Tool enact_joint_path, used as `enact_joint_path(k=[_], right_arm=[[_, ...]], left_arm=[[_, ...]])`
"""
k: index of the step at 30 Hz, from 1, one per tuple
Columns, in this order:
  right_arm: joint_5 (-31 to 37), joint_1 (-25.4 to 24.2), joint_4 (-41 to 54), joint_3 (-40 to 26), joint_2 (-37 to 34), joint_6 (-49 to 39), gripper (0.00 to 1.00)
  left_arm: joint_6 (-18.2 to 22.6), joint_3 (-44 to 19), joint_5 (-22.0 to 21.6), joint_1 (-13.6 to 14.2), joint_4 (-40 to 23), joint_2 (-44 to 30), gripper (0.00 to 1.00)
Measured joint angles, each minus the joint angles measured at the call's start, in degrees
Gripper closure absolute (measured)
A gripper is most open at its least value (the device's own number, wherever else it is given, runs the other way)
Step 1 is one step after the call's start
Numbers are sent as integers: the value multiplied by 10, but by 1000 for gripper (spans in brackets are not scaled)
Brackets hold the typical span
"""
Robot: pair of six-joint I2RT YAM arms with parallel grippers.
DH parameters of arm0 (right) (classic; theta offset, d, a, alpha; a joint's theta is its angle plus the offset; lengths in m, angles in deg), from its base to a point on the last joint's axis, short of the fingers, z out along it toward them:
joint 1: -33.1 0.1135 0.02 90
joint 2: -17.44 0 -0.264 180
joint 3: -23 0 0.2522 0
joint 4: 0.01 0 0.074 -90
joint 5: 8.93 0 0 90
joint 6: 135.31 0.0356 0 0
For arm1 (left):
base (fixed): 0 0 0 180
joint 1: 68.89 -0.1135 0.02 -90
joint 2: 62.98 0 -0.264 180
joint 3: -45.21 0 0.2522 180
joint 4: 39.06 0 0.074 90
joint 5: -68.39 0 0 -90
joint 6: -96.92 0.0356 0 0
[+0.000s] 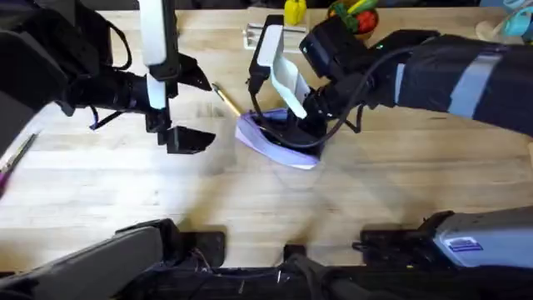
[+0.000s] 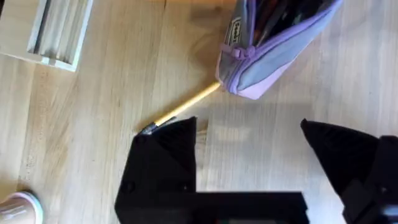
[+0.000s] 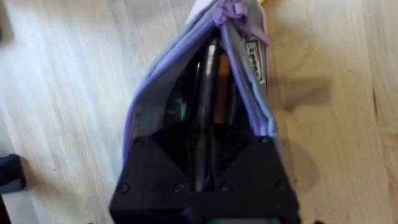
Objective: Unzip the bag, pick up the pens from the table one at a time and place them inside, then zip the bag closed.
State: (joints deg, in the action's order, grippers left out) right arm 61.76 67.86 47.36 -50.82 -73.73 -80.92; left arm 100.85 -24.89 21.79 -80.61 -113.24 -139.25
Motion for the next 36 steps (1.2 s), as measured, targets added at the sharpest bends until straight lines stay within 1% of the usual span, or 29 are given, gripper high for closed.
enact_joint_path(k=[1, 3, 7, 8, 9, 12, 18, 21, 24, 27, 29, 31, 36], right_arm=[[0, 0, -7, 0, -6, 2, 879], [0, 1, -10, 0, -11, 0, 614], [0, 2, -7, 0, -15, 9, 50], [0, 2, -7, 0, -15, 14, 17], [0, 2, -8, -1, -14, 35, 6], [0, 2, 2, -8, -7, 56, 5], [2, 2, 25, -45, 33, 82, 5], [2, 2, 24, -64, 57, 85, 5], [2, 2, 5, -75, 73, 99, 4], [2, 2, -51, -77, 75, 148, 5], [2, 2, -89, -78, 71, 193, 4], [1, 2, -125, -79, 61, 237, 4], [2, 2, -185, -82, 7, 326, 4]], left_arm=[[0, 0, 0, 0, 0, 0, 7], [0, 0, 0, 0, 0, 0, 7], [0, 0, 0, 0, 0, 0, 7], [0, 0, 0, 0, 0, 0, 7], [0, 0, 0, 0, 0, 0, 8], [0, 0, 0, 0, 0, 0, 8], [0, 0, 0, 0, 0, 0, 7], [0, 0, -10, 0, 0, 0, 8], [0, 0, -25, 0, 0, 0, 7], [0, 0, -40, -2, -1, 0, 7], [0, 0, -50, -9, -1, 0, 7], [0, 0, -57, -21, -1, 0, 7], [-1, 0, -62, -68, -16, 0, 7]])
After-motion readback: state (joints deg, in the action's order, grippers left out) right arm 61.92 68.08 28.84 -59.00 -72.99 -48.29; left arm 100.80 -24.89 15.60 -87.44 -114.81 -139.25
